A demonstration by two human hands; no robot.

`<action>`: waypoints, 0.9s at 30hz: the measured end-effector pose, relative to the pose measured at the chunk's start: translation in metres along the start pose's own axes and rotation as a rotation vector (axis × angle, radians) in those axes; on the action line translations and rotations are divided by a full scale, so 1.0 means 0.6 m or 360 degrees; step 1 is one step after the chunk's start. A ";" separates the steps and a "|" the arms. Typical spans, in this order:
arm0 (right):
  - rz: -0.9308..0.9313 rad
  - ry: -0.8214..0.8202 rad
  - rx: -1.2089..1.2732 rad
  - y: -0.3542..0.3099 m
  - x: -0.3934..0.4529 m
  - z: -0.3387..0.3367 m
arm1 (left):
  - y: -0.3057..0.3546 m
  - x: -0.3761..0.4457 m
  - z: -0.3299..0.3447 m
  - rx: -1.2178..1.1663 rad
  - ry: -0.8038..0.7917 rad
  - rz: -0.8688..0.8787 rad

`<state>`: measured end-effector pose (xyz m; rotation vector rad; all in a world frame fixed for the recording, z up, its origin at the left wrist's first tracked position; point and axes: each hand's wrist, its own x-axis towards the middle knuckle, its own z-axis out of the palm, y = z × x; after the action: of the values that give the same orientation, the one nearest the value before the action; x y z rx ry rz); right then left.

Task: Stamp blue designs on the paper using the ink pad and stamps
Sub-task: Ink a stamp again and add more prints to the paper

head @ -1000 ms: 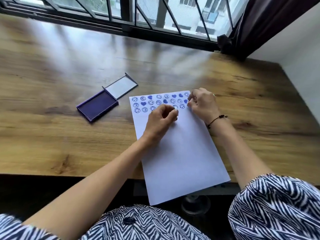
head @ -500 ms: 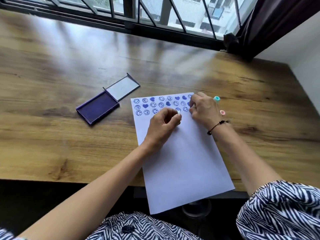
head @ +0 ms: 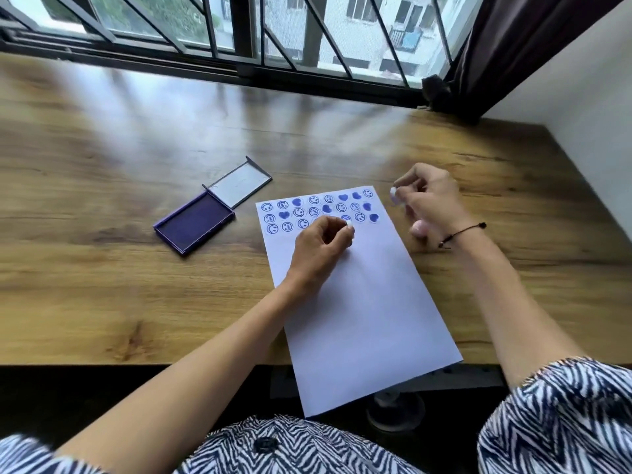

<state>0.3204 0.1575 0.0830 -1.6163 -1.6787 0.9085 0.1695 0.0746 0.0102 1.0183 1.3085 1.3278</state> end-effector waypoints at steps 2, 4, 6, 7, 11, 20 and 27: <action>0.0098 -0.0049 0.0178 -0.006 -0.016 -0.012 | 0.001 -0.002 -0.001 -0.0019 -0.0017 0.0000; 0.0119 -0.0118 0.0225 -0.012 -0.030 -0.013 | 0.000 -0.001 -0.005 -0.0041 -0.0017 0.0000; 0.0111 -0.0163 0.0303 -0.017 -0.046 -0.008 | 0.001 0.001 -0.005 -0.0102 -0.0028 -0.0022; 0.0103 -0.0185 0.0358 -0.021 -0.056 -0.003 | 0.002 0.001 -0.006 -0.0157 -0.0051 -0.0037; 0.0012 -0.0284 0.0466 -0.032 -0.086 0.022 | 0.016 -0.002 -0.008 -0.0397 -0.0208 -0.0055; -0.0085 -0.0198 0.0419 -0.039 -0.114 0.029 | 0.041 -0.020 -0.002 -0.0500 -0.0318 0.0014; -0.0089 -0.0050 0.0383 -0.012 -0.144 0.036 | 0.036 -0.032 0.009 -0.0418 -0.0362 -0.0088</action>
<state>0.3026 0.0702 0.0783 -1.3948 -1.5608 1.0677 0.1763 0.0576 0.0334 0.9135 0.9578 1.2629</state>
